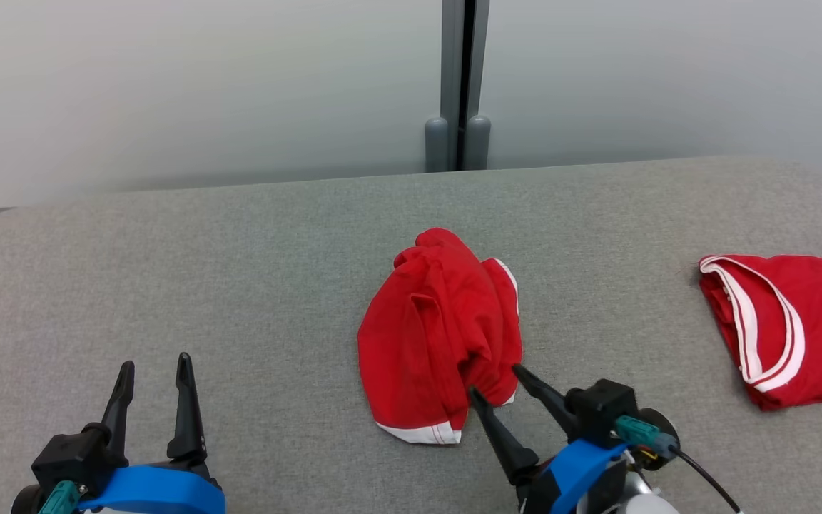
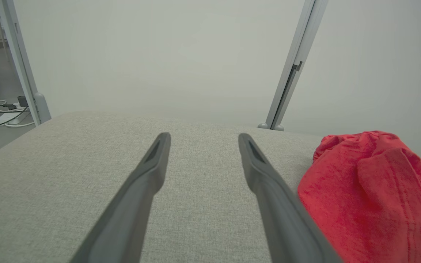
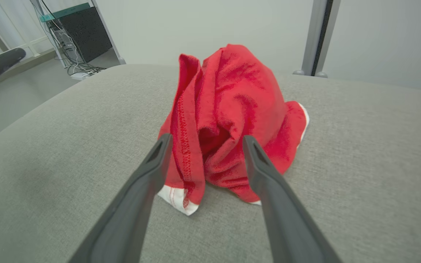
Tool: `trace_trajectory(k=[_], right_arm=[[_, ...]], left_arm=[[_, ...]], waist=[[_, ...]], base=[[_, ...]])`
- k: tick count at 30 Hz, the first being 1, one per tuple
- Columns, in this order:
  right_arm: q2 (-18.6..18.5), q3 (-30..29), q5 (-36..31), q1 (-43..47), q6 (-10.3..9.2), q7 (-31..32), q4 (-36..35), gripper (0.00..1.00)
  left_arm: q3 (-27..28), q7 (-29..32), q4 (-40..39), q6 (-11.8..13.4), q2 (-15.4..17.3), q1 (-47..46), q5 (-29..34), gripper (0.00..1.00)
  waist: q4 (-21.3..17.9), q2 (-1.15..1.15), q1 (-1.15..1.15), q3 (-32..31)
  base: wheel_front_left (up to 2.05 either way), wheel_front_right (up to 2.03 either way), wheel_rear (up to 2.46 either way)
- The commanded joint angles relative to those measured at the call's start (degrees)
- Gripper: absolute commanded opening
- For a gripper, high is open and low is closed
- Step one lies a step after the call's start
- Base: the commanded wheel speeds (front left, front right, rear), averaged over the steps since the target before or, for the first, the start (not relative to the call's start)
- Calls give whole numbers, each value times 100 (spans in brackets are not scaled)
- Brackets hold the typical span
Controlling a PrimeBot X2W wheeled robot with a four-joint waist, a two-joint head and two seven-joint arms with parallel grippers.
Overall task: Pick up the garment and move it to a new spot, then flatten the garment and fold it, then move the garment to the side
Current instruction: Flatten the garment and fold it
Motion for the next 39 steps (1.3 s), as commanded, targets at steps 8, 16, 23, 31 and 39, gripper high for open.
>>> trace_trajectory(k=[8,16,23,31,39], right_arm=[[32,729,601,-826,1,-108,1080,100],[42,1055,1062,-1307,2,-316,1983,100],[41,1407,1244,-1517,1,-456,2369,21],[40,1623,1237,-1869,1,-848,2262,0],[-16,1516,950,-2614,2,-873,1539,0]], left_arm=[[-96,47,-79,-7,15,-218,37,100],[-162,68,-72,-31,45,-297,52,100],[-179,48,-56,-2,67,-284,21,100],[-133,8,-95,36,100,-211,-42,100],[-167,-10,-199,63,102,-254,-28,100]], waist=[[249,0,0,204],[441,0,0,259],[457,0,0,261],[359,0,0,214],[297,0,0,170]], base=[[0,0,0],[0,0,0],[0,0,0],[0,0,0],[0,0,0]])
